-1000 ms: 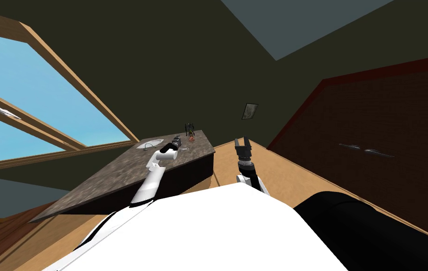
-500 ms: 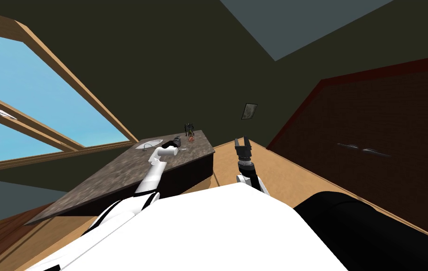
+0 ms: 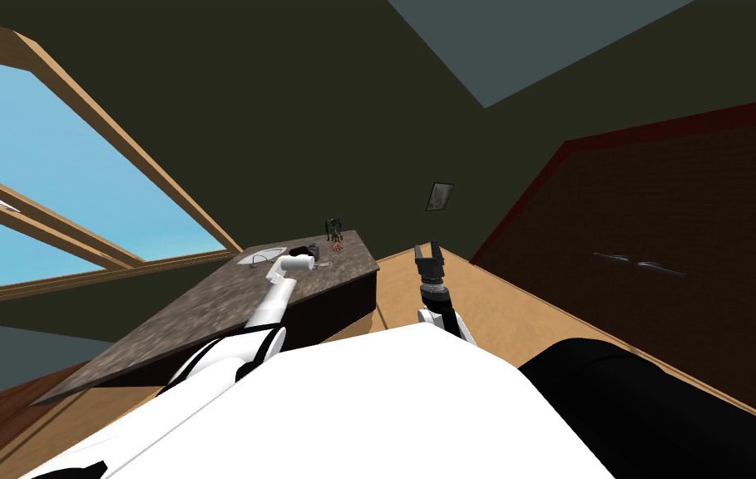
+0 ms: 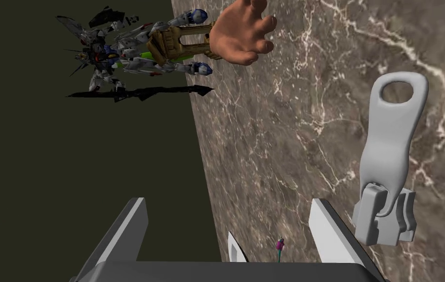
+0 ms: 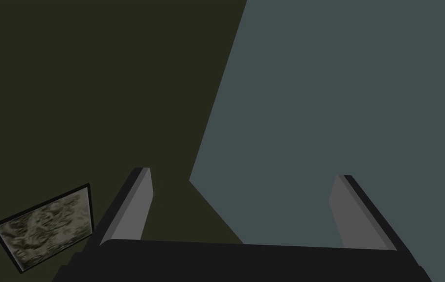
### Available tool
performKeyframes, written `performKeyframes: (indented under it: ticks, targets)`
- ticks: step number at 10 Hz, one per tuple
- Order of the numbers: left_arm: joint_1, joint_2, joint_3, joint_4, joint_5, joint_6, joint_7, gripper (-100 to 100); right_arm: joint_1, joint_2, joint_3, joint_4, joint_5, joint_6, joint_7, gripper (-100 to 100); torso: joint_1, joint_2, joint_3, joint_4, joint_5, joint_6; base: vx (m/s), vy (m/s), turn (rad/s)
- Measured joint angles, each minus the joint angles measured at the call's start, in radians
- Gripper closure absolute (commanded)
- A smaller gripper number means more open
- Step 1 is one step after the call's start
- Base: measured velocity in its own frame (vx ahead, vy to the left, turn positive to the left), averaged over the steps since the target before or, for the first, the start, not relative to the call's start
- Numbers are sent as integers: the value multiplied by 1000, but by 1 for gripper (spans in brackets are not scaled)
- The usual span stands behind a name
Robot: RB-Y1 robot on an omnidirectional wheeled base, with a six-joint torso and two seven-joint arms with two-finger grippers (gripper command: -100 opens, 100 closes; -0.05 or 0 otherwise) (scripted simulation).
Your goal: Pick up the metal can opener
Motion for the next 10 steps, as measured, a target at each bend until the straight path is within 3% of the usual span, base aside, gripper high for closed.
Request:
performKeyframes:
  ticks: [4,10]
  targets:
    - [-58,14,10,82,18,87,1,-100,0,0,0,0,0,0,0,0,0,0,0,0,0,0,11,5,-13]
    - [-206,35,35,284,53,231,6,-100,0,0,0,0,0,0,0,0,1,0,0,0,0,0,17,13,-14]
